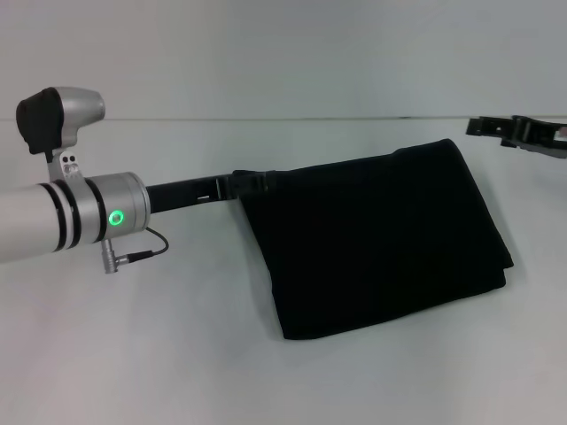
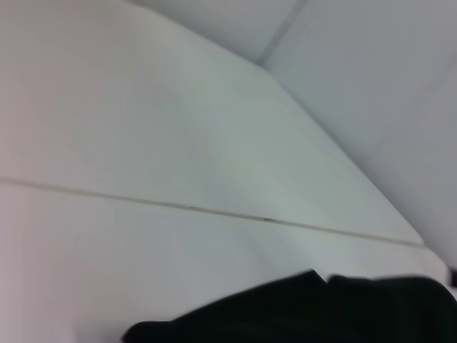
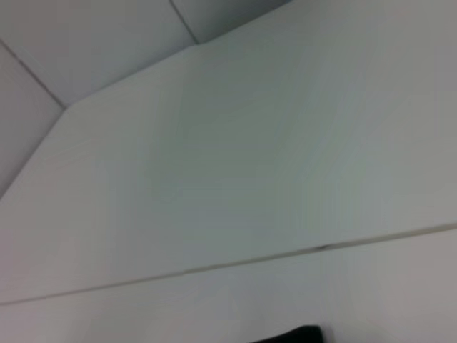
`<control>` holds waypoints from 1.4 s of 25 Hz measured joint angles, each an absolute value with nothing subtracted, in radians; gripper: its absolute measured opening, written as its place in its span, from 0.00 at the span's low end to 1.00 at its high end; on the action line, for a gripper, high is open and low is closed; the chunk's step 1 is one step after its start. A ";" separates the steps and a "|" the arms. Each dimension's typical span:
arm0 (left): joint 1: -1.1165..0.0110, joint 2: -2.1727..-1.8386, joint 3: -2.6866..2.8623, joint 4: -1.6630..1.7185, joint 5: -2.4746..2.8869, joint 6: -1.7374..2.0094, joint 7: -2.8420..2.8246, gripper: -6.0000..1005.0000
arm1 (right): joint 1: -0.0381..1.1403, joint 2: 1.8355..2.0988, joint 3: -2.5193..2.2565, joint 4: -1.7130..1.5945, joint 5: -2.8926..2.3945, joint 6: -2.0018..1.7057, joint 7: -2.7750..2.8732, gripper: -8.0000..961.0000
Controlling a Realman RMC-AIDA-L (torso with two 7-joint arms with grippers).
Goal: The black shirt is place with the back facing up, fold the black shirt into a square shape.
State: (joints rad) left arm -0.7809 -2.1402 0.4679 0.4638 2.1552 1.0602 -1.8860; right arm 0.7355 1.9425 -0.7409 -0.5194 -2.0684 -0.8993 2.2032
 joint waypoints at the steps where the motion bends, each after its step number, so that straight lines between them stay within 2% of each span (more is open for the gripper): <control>1: -0.786 -2.139 0.469 0.455 2.154 1.038 -1.926 0.84 | 0.727 1.934 -0.738 -0.530 -2.068 -0.935 2.203 0.82; 4: -0.803 -2.138 0.471 0.426 2.155 0.975 -2.027 0.84 | 0.707 1.916 -0.724 -0.554 -2.068 -1.016 2.191 0.82; 6: -0.810 -2.138 0.471 0.398 2.155 0.937 -2.058 0.84 | 0.701 1.913 -0.708 -0.563 -2.068 -1.041 2.174 0.82; 18: -0.884 -2.148 0.471 0.279 2.159 0.746 -2.138 0.83 | 0.722 1.929 -0.700 -0.568 -2.072 -1.055 2.086 0.82; 27: -0.895 -2.148 0.471 0.262 2.155 0.711 -2.143 0.83 | 0.745 1.918 -0.707 -0.569 -2.075 -1.055 2.077 0.82; 35: -0.919 -2.156 0.472 0.246 2.161 0.706 -2.135 0.82 | 0.756 1.922 -0.710 -0.569 -2.076 -1.049 2.060 0.82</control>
State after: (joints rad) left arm -0.9191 -2.1557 0.4723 0.2458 2.1612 0.7058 -2.1346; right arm 0.7556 1.9217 -0.7095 -0.5692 -2.0759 -1.0489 2.0600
